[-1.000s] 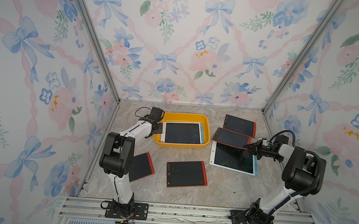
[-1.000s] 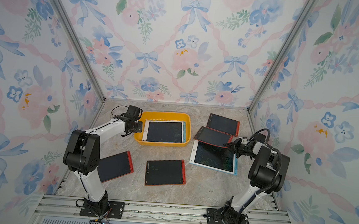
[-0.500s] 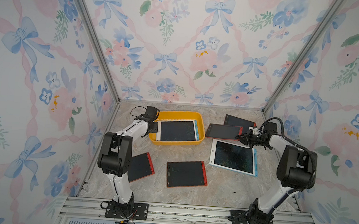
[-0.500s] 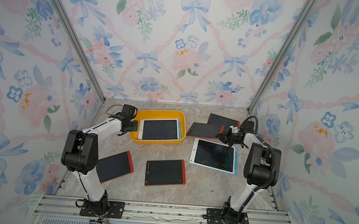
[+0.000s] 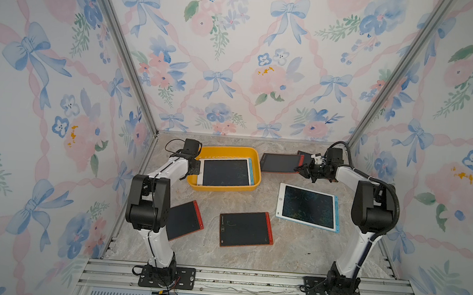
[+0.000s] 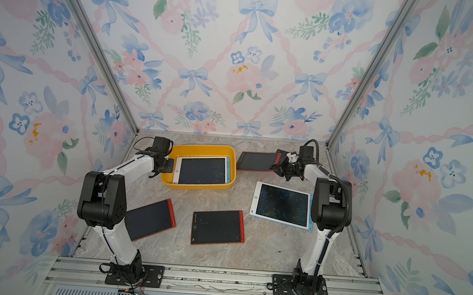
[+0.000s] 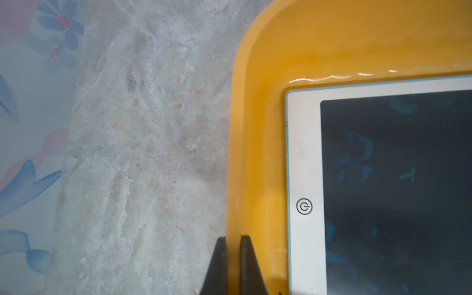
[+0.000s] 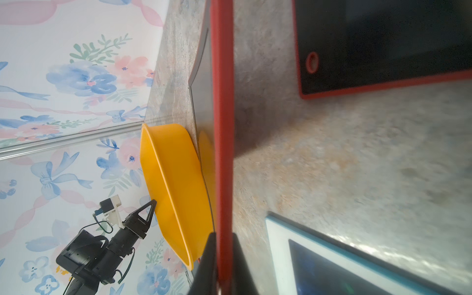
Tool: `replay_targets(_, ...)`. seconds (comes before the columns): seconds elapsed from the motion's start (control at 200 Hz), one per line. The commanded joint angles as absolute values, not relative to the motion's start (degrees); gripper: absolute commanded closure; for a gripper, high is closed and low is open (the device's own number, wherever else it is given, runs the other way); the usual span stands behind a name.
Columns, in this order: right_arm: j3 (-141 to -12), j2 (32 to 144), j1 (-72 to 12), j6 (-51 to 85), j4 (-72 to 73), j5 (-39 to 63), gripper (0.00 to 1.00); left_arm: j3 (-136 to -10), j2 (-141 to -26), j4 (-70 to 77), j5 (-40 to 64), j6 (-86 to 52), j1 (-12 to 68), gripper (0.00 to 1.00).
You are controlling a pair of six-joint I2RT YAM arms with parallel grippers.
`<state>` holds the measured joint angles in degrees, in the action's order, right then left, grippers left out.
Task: Take out the writing tablet from the storage box
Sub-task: Move the storage box to the center of the board.
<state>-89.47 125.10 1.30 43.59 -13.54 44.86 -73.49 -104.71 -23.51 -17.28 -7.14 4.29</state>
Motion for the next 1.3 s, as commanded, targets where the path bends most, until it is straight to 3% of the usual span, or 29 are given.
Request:
replay_targets(0.0, -91.5, 129.2, -0.6, 46.1, -15.1, 40.3, 0.95, -72.9, -102.4, -24.4, -21.8, -4.5, 2.8, 1.0)
replay_targets(0.56, -93.7, 135.4, -4.1, 45.1, -15.4, 37.1, 0.9, -72.3, -103.4, -25.5, -22.8, -4.0, -0.1, 1.0)
replay_targets(0.75, -93.7, 135.8, -4.1, 43.2, -17.6, 36.0, 0.82, -72.2, -103.7, -25.4, -22.1, -4.2, -0.4, 1.0)
replay_targets(1.295, -93.8, 131.1, -3.4, 38.8, -25.3, 29.0, 0.46, -72.1, -104.3, -25.5, -21.2, -4.4, -0.8, 1.0)
